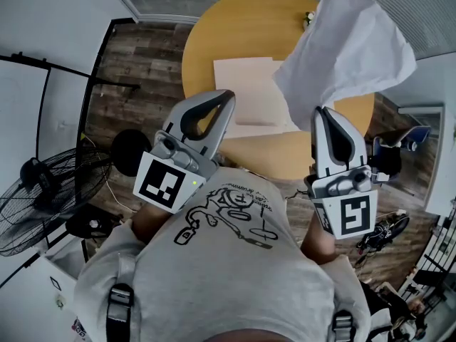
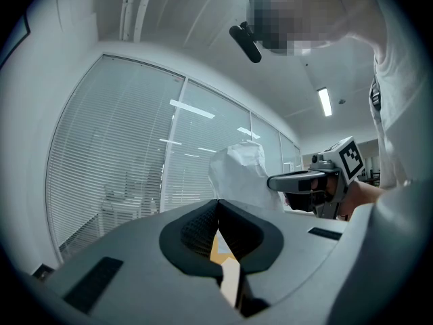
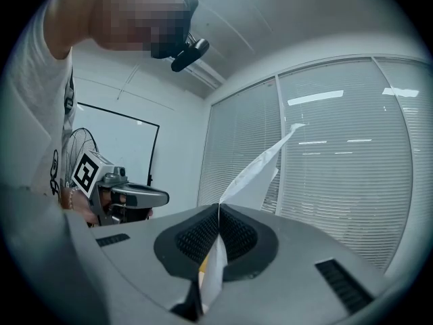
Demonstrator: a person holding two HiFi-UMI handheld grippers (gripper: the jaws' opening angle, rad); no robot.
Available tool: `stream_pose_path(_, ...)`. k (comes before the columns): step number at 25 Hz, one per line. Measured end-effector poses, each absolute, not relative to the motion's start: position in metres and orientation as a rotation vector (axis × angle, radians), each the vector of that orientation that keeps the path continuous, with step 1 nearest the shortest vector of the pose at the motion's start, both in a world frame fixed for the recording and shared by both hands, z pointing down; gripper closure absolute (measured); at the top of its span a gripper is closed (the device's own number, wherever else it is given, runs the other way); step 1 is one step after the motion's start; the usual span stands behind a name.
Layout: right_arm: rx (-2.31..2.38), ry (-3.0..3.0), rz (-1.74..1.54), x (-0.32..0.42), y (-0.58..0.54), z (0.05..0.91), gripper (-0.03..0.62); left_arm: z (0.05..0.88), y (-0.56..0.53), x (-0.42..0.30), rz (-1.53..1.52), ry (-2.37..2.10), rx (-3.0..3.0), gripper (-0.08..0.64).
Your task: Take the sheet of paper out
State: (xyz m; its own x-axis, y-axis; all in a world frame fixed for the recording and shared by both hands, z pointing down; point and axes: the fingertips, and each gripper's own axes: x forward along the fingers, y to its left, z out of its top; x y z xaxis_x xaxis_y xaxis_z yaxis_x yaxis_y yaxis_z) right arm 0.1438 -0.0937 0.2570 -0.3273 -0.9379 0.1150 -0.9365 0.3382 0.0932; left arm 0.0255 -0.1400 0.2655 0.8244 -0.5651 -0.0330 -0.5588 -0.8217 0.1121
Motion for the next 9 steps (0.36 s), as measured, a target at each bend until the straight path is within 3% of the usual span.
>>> stream_pose_path(9, 1.728, -2.444, -0.016, 0.1441, -0.0938, 0.2574, 0.584, 0.2665, -0.1406, 0.0253, -0.102, -0.901, 2.905, 0.540)
